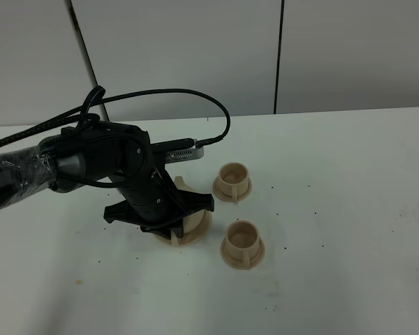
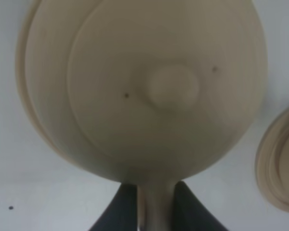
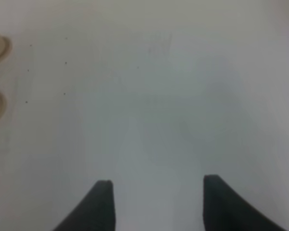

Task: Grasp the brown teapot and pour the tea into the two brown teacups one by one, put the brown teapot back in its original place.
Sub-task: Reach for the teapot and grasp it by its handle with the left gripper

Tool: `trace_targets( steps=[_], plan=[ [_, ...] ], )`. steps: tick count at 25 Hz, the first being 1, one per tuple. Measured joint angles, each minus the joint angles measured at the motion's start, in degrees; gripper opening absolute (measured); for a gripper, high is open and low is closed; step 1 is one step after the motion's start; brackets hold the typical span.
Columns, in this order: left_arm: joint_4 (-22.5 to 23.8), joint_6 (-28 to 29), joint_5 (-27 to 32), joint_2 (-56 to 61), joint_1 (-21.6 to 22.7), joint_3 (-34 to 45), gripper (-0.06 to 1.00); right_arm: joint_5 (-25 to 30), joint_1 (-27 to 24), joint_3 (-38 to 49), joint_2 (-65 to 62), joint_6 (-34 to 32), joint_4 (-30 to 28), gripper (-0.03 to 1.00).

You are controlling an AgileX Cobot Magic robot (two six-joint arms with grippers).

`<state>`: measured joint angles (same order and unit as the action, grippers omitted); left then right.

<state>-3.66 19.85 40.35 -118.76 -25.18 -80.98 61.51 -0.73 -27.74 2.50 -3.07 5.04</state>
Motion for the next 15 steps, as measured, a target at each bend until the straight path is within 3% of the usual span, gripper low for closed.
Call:
trace_targets(
  steps=[15],
  plan=[
    [0.0, 0.0, -1.9, -0.2, 0.0, 0.0, 0.17, 0.0, 0.0, 0.0, 0.0, 0.0, 0.0, 0.41]
  ],
)
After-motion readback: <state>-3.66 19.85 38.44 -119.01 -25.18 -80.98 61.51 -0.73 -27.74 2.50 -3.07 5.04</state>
